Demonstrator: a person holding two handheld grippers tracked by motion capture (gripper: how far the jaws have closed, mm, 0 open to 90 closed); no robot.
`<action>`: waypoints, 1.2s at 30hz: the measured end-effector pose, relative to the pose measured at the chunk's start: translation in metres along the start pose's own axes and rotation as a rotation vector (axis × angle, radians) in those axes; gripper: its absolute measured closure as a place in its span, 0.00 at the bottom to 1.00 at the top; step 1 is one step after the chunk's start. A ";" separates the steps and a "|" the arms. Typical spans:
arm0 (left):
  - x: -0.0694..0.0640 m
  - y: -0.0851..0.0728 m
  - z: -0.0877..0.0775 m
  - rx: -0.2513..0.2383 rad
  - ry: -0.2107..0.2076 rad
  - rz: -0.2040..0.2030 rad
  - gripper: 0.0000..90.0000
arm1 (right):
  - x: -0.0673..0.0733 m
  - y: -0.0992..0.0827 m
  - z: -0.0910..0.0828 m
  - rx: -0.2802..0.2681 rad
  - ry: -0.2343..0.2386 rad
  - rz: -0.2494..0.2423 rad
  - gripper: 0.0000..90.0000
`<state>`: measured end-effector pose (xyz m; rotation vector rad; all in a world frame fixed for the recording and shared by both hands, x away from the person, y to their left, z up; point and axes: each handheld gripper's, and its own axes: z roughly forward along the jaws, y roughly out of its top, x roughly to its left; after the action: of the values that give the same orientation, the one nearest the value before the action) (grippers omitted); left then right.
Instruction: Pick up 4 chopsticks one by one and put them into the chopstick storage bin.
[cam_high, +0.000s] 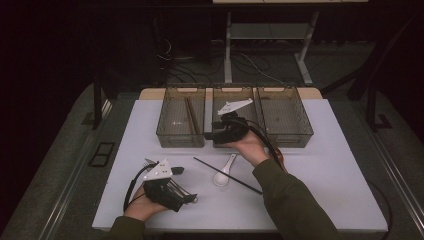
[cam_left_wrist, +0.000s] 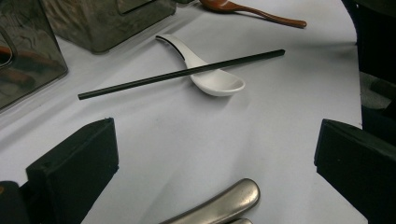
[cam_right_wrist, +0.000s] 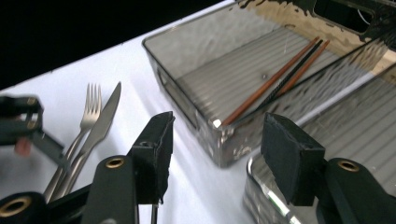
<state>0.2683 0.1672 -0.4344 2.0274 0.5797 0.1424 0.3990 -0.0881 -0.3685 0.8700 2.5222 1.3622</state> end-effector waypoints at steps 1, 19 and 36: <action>0.000 0.000 0.000 0.000 0.000 -0.001 0.00 | 0.000 -0.003 -0.003 0.003 0.002 -0.006 0.49; 0.000 -0.001 0.001 0.004 0.003 -0.003 0.00 | -0.001 -0.056 -0.042 0.065 0.014 -0.033 0.48; 0.000 -0.001 -0.001 0.007 0.004 0.000 0.00 | 0.010 -0.114 -0.080 0.106 0.028 -0.042 0.50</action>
<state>0.2675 0.1680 -0.4350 2.0345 0.5834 0.1439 0.3124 -0.1881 -0.4126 0.8170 2.6397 1.2466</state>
